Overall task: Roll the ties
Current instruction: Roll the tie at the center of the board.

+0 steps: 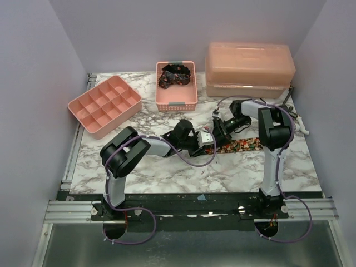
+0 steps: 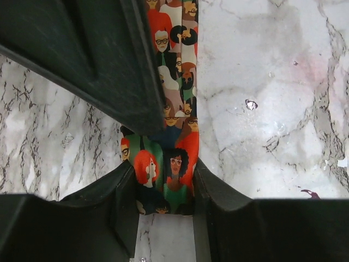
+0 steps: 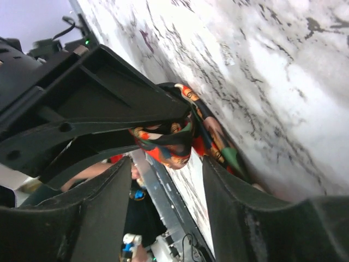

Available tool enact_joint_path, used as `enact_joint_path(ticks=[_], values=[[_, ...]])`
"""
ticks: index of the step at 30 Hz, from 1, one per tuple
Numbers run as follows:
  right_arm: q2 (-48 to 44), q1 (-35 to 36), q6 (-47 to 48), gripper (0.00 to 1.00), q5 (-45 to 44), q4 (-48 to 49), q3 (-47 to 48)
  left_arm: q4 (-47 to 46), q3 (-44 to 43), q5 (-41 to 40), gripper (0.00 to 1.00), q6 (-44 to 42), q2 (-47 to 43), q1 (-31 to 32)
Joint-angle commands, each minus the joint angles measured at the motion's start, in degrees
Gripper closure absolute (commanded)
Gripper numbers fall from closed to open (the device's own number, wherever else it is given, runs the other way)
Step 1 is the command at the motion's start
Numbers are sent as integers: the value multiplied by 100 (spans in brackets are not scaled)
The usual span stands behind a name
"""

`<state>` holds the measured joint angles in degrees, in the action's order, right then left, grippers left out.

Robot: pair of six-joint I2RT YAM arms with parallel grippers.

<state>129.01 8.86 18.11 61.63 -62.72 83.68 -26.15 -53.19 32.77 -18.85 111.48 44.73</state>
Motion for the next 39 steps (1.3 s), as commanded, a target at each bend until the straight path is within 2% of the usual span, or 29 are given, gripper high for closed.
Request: enact_joint_path(ticks=[1, 8, 12, 15, 20, 22, 26, 28, 32, 39], values=[[-720, 13, -671, 41, -824, 517, -21, 1799, -117, -417, 78, -160, 0, 18], [-748, 423, -1090, 39, -744, 761, -381, 2324, -506, -631, 75, -27, 92, 55], [-521, 558, -1226, 41, -872, 911, -247, 2447, -587, -673, 74, -57, 140, 69], [-343, 608, -1307, 53, -1073, 997, -81, 2509, -620, -701, 75, -75, 147, 67], [-163, 603, -1212, 89, -1323, 925, -85, 2598, -649, -698, 74, -75, 159, 79], [-69, 599, -1095, 99, -1447, 835, -131, 2589, -648, -681, 73, -55, 155, 76], [33, 521, -936, 99, -1638, 851, -329, 2514, -638, -581, 68, -69, 155, 58], [100, 483, -885, 99, -1748, 878, -376, 2398, -620, -510, 53, -105, 155, 39], [214, 467, -855, 99, -1919, 972, -397, 1964, -560, -247, 39, -137, 139, -40], [398, 405, -797, 99, -2144, 987, -346, 385, -143, 602, 33, -128, 84, -210]])
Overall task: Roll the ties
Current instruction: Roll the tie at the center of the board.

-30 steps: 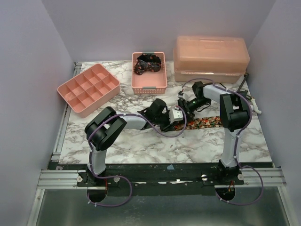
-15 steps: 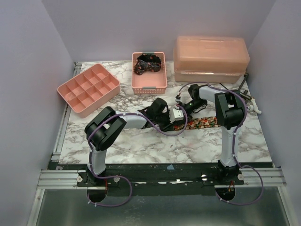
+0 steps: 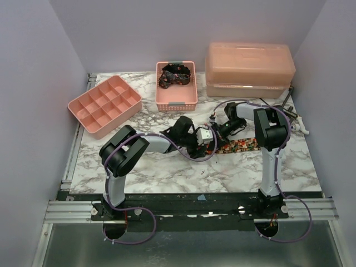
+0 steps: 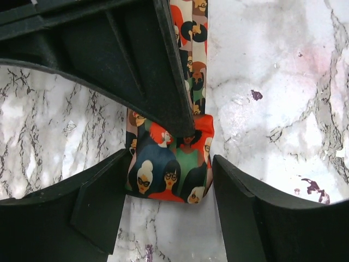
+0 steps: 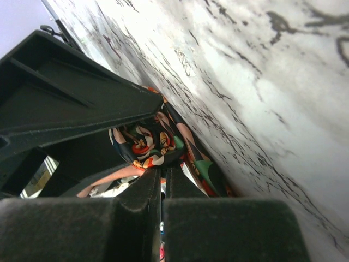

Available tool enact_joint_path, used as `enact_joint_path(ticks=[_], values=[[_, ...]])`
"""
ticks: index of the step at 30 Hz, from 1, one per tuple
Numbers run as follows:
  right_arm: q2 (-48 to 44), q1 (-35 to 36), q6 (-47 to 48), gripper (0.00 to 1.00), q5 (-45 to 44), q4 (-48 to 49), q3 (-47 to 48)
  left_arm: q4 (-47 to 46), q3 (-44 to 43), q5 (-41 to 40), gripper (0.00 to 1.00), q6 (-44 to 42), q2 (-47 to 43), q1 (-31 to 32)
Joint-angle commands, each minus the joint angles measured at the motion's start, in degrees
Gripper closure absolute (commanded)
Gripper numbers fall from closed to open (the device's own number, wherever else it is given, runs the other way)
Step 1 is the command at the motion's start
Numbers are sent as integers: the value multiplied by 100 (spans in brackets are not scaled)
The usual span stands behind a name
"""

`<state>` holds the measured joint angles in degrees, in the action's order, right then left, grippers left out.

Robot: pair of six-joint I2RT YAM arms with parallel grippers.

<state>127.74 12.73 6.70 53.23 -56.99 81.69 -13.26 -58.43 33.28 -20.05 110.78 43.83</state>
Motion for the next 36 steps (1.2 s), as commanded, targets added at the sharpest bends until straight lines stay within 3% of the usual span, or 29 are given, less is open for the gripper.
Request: enact_joint_path(ticks=[1, 10, 14, 17, 19, 22, 26, 32, 36], values=[[549, 19, 348, 99, -1317, 410, -132, -1069, 408, 630, 34, -24, 154, -120], [708, 19, 402, 99, -1180, 276, 106, -1178, 239, 524, 41, -81, 403, -12], [509, 18, 468, 98, -926, 165, 75, -397, 157, 368, 71, -165, 320, 29], [4, -2, 635, 69, -652, 25, -11, 401, 135, 69, 83, -193, 211, 29], [-404, -10, 710, 56, -636, 51, -133, 1061, 42, -99, 87, -240, 214, 28], [-832, -3, 714, 47, -468, 10, -189, 1561, 21, -394, 86, -171, 201, 37], [-885, 40, 292, 42, 66, 136, -142, 2020, -292, -688, 81, -11, 257, 135], [-446, 251, -43, 43, 183, 391, -86, 2352, -656, -863, 77, 31, 347, 220], [-201, 255, -197, 51, -247, 550, 59, 2398, -634, -867, 77, -80, 331, 257]])
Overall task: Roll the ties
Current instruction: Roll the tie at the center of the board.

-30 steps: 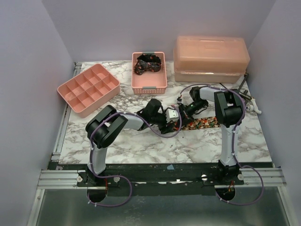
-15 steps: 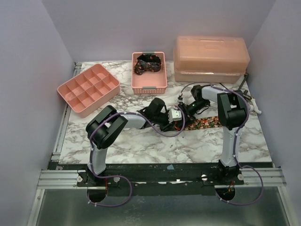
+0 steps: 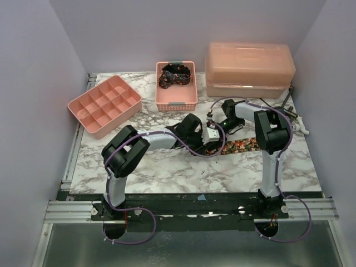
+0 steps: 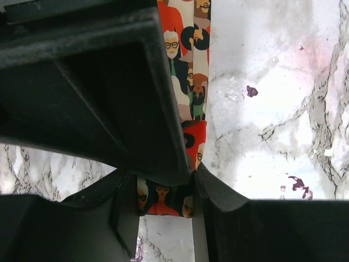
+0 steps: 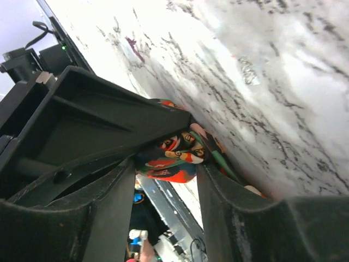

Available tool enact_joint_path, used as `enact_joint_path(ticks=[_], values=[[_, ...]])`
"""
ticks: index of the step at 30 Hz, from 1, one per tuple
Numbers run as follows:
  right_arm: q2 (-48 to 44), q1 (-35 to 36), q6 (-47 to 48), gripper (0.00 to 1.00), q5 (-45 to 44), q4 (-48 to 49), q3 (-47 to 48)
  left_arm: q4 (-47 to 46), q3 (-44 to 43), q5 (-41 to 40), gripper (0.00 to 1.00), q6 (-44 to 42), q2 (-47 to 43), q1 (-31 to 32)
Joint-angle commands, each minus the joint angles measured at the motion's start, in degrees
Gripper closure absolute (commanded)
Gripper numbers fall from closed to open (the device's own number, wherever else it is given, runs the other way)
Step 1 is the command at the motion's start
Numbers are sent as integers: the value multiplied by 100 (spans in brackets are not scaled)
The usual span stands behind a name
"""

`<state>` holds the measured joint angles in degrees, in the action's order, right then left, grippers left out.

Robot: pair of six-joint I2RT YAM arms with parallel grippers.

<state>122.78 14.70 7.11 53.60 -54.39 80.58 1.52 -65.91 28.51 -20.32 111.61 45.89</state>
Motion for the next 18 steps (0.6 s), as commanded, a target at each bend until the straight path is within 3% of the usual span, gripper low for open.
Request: enact_joint_path(ticks=[1, 4, 6, 11, 18], values=[[347, 59, -262, 55, -327, 308, 189, 941, 127, -350, 76, -75, 247, 46], [474, 59, -243, 82, -519, 304, 163, 975, 112, -284, 72, -104, 256, 55], [564, 50, -129, 97, -689, 236, 100, 962, 67, -192, 64, -73, 273, 35], [615, -8, 17, 99, -988, 293, -217, 275, 262, 268, 41, -7, 159, -100], [758, -245, 343, 99, -1321, 360, -343, -2088, 1124, 1168, 31, 312, -87, -338]])
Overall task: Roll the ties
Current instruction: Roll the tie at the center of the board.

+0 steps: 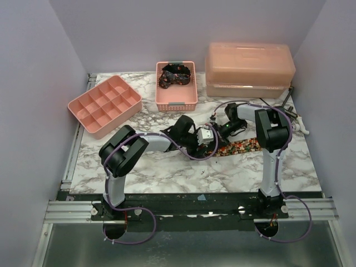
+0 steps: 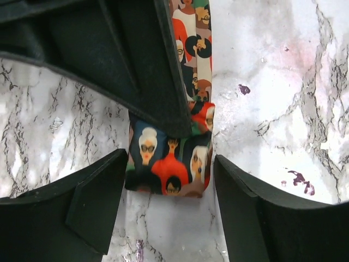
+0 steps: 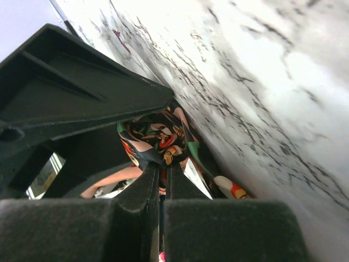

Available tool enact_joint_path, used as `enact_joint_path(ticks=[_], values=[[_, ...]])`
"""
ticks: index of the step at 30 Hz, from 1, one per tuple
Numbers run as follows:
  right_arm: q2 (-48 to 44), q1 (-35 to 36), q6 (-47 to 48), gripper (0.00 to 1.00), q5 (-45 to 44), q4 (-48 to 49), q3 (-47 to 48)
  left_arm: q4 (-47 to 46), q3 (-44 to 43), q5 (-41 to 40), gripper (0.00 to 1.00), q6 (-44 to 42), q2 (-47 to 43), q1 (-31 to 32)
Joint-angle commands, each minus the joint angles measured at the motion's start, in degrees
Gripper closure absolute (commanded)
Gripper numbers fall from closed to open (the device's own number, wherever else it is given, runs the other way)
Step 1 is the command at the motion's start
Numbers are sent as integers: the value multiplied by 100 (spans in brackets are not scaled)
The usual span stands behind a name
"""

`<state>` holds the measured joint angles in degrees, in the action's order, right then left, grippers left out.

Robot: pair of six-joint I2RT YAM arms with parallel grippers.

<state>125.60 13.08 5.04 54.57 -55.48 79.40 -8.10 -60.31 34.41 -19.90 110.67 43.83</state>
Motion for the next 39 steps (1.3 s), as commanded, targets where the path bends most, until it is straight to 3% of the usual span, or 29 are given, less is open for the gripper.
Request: enact_joint_path(ticks=[1, 5, 12, 16, 18, 20, 24, 27, 33, 39], values=[[503, -99, 589, 99, -1474, 463, -215, -1494, 681, 639, 31, 311, 7, -138], [595, -130, 611, 99, -1666, 535, -221, -2361, 800, 793, 30, 540, 145, -112], [688, -129, 547, 99, -1945, 693, -259, -2697, 554, 620, 36, 601, 574, 86], [577, -123, 578, 99, -1927, 664, -218, -1971, 337, 216, 68, 465, 626, 195], [361, -130, 618, 90, -1705, 543, -162, -1456, 361, -61, 81, 326, 496, 187], [29, -138, 653, 75, -1434, 372, -103, -697, 362, -266, 85, 19, 359, 194], [-627, -203, 739, 47, -854, -10, -97, 714, 106, -831, 85, -558, 322, 231], [-900, -200, 675, 38, -441, -92, -174, 1287, -116, -1043, 83, -638, 357, 236], [-495, -109, 228, 43, 34, 188, -67, 1753, -423, -1084, 75, -493, 409, 256], [-60, 60, 127, 47, 167, 324, 74, 1909, -509, -1112, 73, -505, 453, 314]])
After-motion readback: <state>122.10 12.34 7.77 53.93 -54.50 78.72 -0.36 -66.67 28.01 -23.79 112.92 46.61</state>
